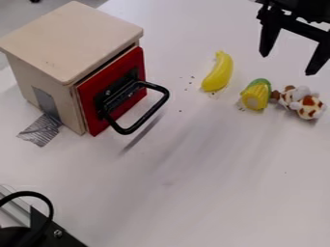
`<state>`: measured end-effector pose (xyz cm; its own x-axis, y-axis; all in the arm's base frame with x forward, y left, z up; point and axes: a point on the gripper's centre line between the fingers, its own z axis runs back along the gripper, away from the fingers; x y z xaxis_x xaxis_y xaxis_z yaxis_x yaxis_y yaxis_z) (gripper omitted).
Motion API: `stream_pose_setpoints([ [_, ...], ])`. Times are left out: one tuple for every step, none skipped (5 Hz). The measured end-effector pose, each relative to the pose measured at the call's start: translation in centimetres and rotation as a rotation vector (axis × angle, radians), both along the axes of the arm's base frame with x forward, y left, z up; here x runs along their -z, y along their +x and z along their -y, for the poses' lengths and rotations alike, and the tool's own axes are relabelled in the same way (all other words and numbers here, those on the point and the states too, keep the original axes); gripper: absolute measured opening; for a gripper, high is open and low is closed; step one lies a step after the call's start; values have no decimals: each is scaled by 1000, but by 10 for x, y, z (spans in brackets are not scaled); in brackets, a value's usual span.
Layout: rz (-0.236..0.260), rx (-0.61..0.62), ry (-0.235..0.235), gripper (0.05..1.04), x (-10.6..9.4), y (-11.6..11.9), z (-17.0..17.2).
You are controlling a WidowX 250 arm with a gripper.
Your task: Open the drawer
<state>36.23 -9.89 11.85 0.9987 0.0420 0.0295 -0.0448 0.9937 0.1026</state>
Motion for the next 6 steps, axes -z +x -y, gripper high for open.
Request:
stream_pose_setpoints([
  [-43, 1, 15, 999, 16, -3, -1],
  [-80, 20, 72, 999, 36, -28, -23],
  [-51, 13, 101, 999, 30, -40, -50],
  [-45, 16, 115, 999, 36, -55, -77],
  [-60, 21, 112, 999, 51, -68, -104],
  [-81, -6, 52, 999, 71, -83, -133],
])
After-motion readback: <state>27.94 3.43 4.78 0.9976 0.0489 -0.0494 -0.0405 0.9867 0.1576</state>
